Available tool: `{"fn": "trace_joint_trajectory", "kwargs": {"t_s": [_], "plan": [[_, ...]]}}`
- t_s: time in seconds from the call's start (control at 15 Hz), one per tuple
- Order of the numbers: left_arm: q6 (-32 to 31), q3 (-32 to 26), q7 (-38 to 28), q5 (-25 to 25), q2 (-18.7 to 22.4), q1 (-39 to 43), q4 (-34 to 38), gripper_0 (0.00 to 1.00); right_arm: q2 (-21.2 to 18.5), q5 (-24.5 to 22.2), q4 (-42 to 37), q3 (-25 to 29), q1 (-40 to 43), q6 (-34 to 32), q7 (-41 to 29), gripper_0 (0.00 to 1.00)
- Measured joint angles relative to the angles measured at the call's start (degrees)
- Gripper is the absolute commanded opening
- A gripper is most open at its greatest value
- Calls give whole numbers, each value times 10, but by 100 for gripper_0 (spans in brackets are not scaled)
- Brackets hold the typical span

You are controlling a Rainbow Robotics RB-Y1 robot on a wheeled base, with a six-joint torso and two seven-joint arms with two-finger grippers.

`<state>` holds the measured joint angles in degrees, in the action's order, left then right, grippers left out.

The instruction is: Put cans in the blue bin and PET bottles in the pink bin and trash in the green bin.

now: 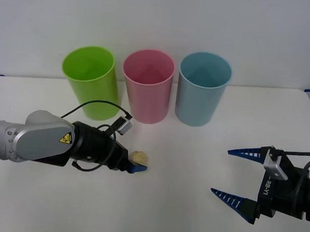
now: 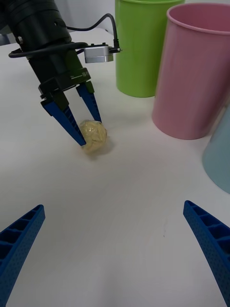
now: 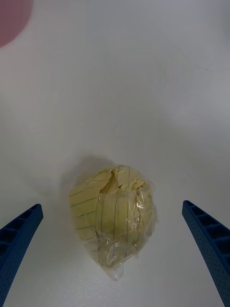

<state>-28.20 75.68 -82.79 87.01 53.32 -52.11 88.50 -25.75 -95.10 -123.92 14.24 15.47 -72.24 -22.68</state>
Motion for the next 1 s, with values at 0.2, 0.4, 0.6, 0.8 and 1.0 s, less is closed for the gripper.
{"fn": "trace_joint_trajectory", "kwargs": {"t_s": [0.2,0.4,0.6,0.8,1.0], "plan": [[0,2,0,5,-7,2,-7,100,0,0,0,0,0,0,0,100],[0,4,0,15,-15,3,-16,100,0,0,0,0,0,0,0,100],[0,4,-1,21,-33,7,-30,100,0,0,0,0,0,0,0,100],[1,4,0,30,-52,8,-48,100,0,0,0,0,0,0,0,100],[1,4,0,41,-61,9,-56,53,0,0,0,0,0,0,0,100]]}}
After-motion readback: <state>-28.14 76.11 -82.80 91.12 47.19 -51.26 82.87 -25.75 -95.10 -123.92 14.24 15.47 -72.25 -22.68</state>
